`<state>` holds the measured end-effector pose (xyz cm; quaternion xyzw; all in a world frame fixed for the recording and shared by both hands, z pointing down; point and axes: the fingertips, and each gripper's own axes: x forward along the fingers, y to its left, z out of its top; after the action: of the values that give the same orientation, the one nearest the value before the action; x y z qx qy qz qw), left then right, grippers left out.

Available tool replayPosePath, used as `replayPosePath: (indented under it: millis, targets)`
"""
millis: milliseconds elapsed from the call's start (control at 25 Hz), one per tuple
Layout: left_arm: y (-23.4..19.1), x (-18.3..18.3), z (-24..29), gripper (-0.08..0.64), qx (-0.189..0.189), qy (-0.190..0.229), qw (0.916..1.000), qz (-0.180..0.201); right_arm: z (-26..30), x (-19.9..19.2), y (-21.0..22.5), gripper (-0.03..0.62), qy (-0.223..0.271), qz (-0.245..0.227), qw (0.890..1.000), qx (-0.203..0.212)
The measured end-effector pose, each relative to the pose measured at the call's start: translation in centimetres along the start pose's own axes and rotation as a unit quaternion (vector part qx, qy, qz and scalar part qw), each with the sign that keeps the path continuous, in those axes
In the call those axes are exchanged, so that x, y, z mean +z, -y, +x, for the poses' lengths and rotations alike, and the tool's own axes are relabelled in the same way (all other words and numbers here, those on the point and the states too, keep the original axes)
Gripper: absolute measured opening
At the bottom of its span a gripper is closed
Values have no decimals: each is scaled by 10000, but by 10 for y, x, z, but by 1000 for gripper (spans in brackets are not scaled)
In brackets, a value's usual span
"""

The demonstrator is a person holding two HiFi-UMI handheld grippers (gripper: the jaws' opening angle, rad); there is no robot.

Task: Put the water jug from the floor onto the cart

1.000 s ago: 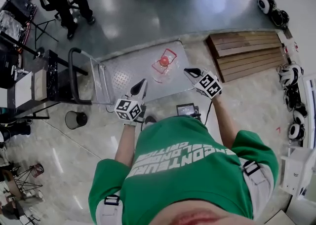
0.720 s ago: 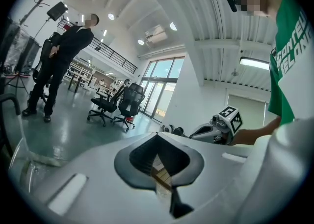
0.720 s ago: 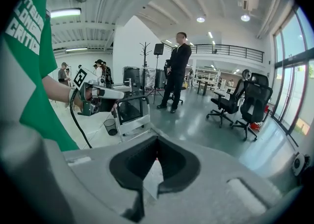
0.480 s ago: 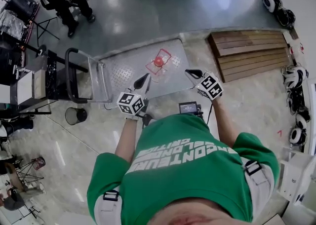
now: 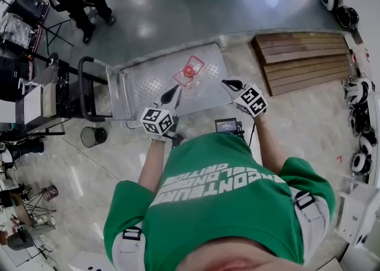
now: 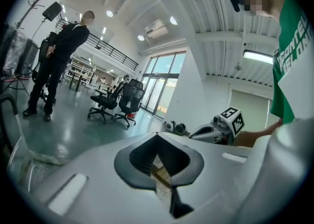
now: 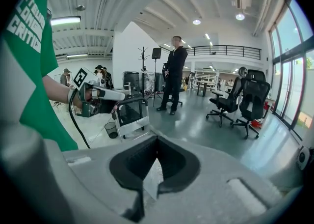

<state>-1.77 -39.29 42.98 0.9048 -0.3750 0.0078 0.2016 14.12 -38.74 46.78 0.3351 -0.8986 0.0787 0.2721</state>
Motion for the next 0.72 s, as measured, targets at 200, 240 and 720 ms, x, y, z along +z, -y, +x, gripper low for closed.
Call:
replayPosePath:
  millis: [200, 240, 720]
  targets:
    - [1, 2, -2, 17, 13, -21, 10000, 31, 0, 1, -1, -8, 29, 11, 10000, 10]
    - [1, 2, -3, 17, 19, -30, 10000, 32, 0, 1, -2, -8, 37, 13, 10000, 12]
    - [0, 1, -7, 17, 64, -31, 10000, 25, 3, 5, -5, -8, 88, 47, 9999, 42]
